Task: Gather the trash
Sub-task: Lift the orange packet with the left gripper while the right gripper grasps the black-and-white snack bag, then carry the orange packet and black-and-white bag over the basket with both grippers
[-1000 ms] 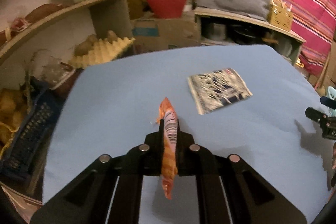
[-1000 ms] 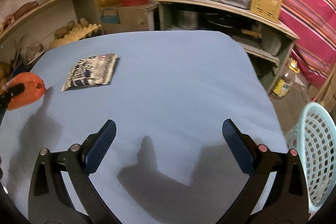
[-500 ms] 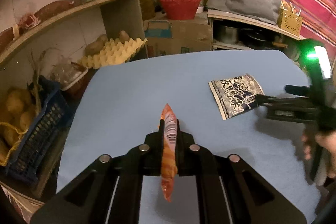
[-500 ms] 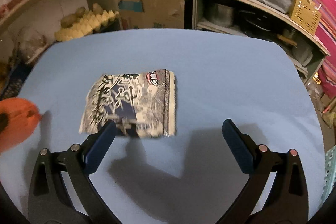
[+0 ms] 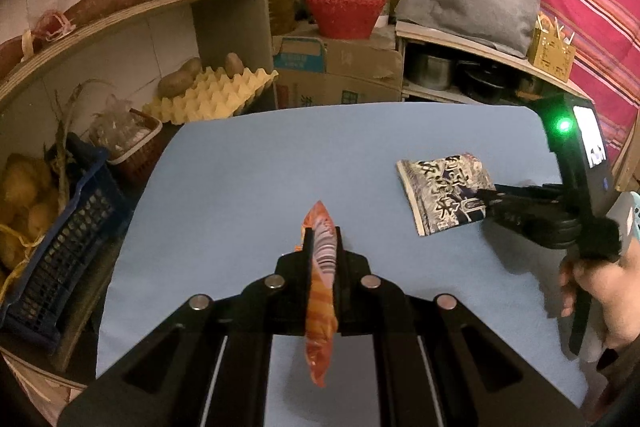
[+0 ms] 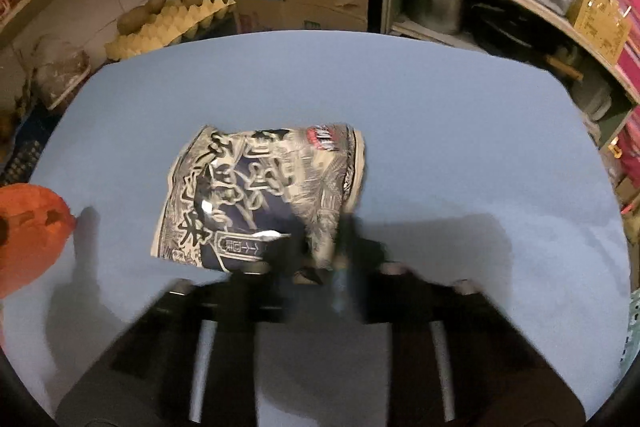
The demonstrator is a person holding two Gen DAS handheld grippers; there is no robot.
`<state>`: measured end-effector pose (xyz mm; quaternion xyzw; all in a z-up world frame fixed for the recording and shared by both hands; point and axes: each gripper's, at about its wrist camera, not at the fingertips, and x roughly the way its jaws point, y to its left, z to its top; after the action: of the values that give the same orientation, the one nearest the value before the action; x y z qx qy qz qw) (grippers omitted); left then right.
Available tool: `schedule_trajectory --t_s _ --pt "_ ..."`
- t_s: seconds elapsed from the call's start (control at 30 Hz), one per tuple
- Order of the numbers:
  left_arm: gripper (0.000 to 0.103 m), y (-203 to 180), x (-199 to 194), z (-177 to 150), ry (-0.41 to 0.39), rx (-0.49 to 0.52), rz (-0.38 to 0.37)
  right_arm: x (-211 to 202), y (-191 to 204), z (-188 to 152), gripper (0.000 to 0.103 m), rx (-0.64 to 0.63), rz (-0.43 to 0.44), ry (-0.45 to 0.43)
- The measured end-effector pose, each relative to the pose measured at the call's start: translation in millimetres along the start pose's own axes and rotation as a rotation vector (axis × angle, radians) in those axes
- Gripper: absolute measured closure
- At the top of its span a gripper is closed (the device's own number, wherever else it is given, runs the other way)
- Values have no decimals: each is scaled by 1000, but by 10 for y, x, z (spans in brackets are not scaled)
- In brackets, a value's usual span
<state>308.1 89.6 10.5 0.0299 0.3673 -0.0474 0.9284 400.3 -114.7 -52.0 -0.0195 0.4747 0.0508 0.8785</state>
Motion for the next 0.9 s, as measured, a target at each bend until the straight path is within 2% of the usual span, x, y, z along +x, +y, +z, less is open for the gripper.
schedule_trajectory --t_s 0.13,0.33,0.5,0.73,0.9 --pt "95 -26 8 -24 6 13 8 -125 -189 -100 98 41 -12 -34" --pt "95 -113 -66 -60 -10 41 6 -565 -686 -294 98 98 -30 -93" --pt "95 -281 -130 -126 -36 82 11 -1048 -1314 -643 98 124 -93 -122" --pt "95 -474 -318 -110 -87 88 -10 -1687 -2328 -1239 98 236 -169 -175" --pt "95 -875 -515 -44 -129 119 -41 -2011 -2906 -1569 98 337 -181 -218"
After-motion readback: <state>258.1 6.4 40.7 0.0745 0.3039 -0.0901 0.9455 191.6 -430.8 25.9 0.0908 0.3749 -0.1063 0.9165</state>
